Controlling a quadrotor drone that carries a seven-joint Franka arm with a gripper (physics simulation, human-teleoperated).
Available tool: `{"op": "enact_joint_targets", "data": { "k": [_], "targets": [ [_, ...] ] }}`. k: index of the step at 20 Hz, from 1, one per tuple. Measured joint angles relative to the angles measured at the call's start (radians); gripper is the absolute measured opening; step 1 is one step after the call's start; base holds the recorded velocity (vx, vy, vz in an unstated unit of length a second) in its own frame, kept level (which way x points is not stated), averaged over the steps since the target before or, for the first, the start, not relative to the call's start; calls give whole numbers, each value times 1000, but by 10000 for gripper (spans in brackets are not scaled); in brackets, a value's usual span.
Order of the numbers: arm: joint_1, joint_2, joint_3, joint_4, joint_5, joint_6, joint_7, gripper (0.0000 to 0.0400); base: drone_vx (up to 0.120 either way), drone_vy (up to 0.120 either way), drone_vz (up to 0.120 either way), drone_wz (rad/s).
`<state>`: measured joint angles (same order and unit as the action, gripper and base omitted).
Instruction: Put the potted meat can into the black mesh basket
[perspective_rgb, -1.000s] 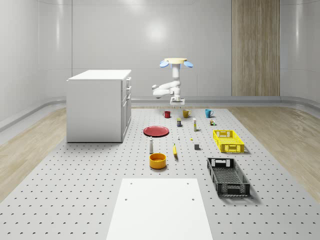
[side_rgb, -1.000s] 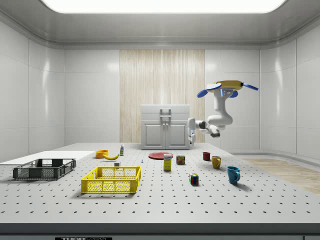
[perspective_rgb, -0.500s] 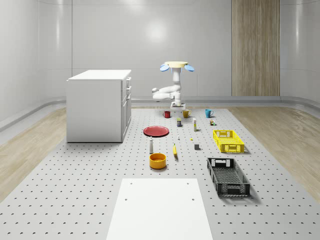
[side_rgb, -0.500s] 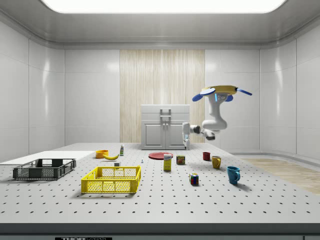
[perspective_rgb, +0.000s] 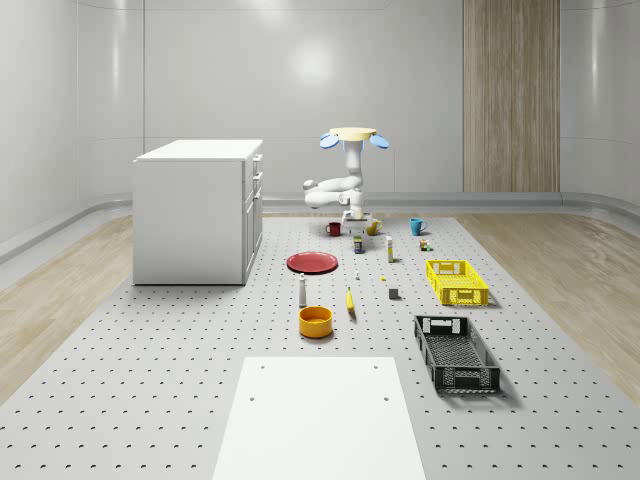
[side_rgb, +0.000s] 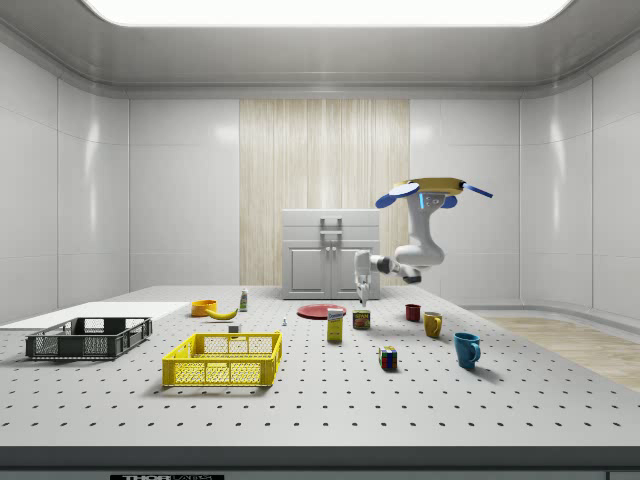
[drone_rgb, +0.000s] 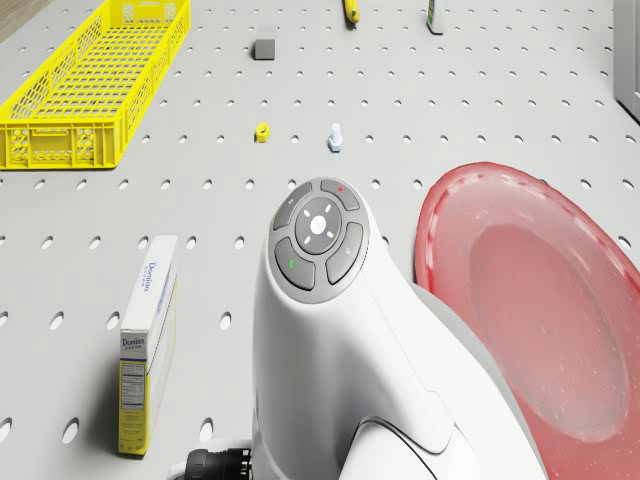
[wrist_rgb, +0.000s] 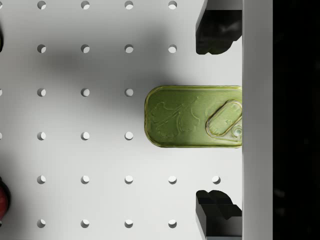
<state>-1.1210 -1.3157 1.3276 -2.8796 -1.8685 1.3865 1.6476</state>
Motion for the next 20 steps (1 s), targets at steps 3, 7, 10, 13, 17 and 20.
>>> {"op": "enact_joint_targets", "data": {
  "k": [3, 7, 10, 13, 17, 20],
  "targets": [
    [0, -16, -28, 5, -23, 24, -2, 400, 0, 0, 0, 0],
    [-1, -37, -84, 17, -72, 62, -7, 400, 0, 0, 0, 0],
    [-3, -50, -129, 29, -112, 91, -10, 400, 0, 0, 0, 0],
    [-7, -59, -159, 40, -140, 112, -11, 400, 0, 0, 0, 0],
    [-12, -66, -180, 48, -158, 128, -12, 400, 0, 0, 0, 0],
    [-14, -70, -188, 51, -164, 135, -11, 335, 0, 0, 0, 0]
  ]
}}
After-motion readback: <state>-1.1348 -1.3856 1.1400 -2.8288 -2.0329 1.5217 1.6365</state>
